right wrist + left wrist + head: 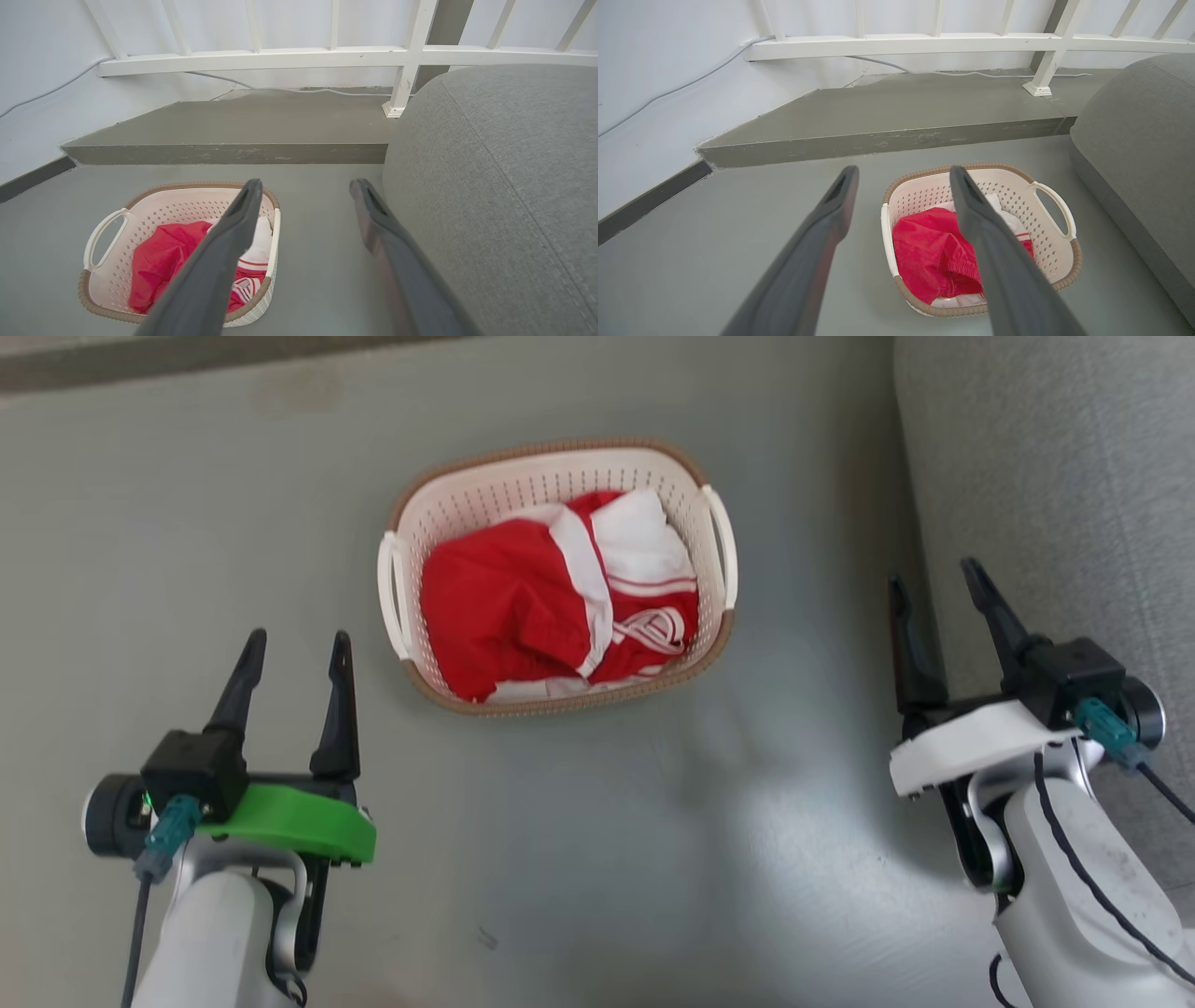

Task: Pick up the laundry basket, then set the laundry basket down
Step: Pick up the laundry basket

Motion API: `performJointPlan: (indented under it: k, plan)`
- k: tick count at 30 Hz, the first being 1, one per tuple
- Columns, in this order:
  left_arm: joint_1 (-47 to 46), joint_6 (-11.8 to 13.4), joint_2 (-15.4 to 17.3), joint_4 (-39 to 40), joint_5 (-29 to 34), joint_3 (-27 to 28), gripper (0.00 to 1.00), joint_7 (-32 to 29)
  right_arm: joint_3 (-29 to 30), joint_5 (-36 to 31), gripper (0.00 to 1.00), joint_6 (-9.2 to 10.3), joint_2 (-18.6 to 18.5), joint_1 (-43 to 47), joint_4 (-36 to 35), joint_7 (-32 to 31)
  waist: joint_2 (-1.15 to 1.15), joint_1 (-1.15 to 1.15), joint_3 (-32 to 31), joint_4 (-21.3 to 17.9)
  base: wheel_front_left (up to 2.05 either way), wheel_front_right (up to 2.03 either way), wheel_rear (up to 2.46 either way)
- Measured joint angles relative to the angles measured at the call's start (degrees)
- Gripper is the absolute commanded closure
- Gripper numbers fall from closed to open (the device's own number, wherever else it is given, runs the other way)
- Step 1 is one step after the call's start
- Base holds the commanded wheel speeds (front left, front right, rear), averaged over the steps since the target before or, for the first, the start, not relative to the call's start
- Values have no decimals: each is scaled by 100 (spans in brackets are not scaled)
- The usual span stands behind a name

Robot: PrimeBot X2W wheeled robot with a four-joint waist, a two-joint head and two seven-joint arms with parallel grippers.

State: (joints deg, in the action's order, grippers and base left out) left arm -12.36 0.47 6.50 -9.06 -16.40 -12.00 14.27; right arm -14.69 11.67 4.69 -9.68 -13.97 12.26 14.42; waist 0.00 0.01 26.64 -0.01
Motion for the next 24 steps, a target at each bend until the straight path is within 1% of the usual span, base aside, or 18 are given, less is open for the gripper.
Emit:
performJointPlan:
  k: [6, 13, 24]
  plan:
    - [-268, -99, 2, -7, 11, 0, 0, 0, -20, -69, 0, 0, 37, -243, -13, 0, 0, 0, 385, -5, 0, 0, 0]
    - [-624, -152, -1, -40, 51, -2, 0, 16, -53, -133, 0, 0, 46, -522, 9, 0, 0, 0, 826, -4, 0, 0, 0]
    - [-1049, -303, -13, -393, 52, -7, 0, 18, -48, -197, 0, 0, 69, -946, 68, 1, 0, 0, 1462, 20, 0, 0, 0]
